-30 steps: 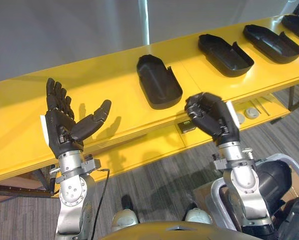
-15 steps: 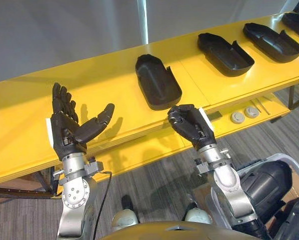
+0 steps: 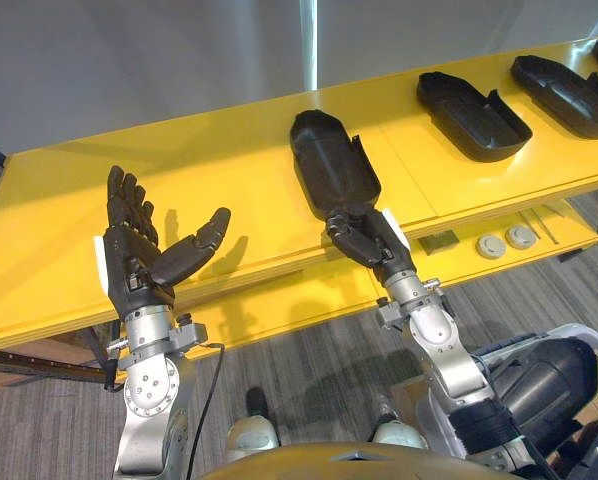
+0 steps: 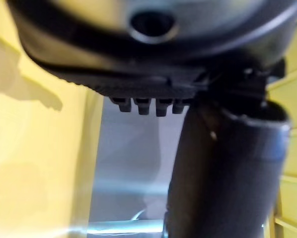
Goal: Walk over and take three plastic housings, then place them on the shelf
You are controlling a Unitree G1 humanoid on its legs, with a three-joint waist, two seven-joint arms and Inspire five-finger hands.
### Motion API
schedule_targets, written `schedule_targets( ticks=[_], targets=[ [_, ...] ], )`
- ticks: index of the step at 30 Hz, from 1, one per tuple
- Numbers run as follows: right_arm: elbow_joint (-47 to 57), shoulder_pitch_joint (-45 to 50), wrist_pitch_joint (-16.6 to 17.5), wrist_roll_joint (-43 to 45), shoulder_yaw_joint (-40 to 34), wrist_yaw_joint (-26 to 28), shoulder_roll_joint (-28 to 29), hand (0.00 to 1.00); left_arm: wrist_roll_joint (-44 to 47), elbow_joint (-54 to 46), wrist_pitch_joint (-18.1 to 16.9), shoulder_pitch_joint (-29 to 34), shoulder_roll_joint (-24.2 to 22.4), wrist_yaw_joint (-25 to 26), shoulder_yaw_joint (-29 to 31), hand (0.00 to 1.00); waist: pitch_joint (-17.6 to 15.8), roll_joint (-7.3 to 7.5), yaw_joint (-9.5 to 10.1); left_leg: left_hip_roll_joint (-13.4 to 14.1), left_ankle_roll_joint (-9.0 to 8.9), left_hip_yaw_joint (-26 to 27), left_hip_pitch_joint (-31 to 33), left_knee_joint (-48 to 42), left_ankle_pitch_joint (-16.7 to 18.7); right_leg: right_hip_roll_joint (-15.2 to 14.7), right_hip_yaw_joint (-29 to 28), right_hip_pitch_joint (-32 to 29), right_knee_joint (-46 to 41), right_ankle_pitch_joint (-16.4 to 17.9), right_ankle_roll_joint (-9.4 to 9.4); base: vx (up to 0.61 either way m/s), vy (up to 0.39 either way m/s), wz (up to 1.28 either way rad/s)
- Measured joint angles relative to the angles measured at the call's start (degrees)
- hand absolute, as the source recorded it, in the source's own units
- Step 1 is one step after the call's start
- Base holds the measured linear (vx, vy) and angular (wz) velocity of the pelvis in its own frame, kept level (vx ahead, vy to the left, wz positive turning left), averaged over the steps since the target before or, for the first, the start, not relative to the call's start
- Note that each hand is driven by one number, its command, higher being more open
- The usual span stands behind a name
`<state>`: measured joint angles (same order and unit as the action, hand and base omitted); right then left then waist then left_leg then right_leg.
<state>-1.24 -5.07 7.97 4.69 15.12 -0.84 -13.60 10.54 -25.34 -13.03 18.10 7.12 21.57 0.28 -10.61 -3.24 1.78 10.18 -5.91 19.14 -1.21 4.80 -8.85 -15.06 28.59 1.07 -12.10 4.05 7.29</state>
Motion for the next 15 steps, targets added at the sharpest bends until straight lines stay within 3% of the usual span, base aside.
schedule_targets(
  ticks=[15],
  targets=[
    [-9.88, -8.40, -0.08, -1.57, -1.72, -2.21, 0.09, 0.00, -1.12, 0.00, 0.88, 0.01, -0.01, 0.07, 0.22, 1.00, 0.04, -0.43, 1.33, -0.53, 0.50, -2.11, 0.66, 0.00, -0.86, -1.23, 1.87, -0.23, -2.83, 1.68, -0.37, -0.01, -0.007, 0.07]
  ],
)
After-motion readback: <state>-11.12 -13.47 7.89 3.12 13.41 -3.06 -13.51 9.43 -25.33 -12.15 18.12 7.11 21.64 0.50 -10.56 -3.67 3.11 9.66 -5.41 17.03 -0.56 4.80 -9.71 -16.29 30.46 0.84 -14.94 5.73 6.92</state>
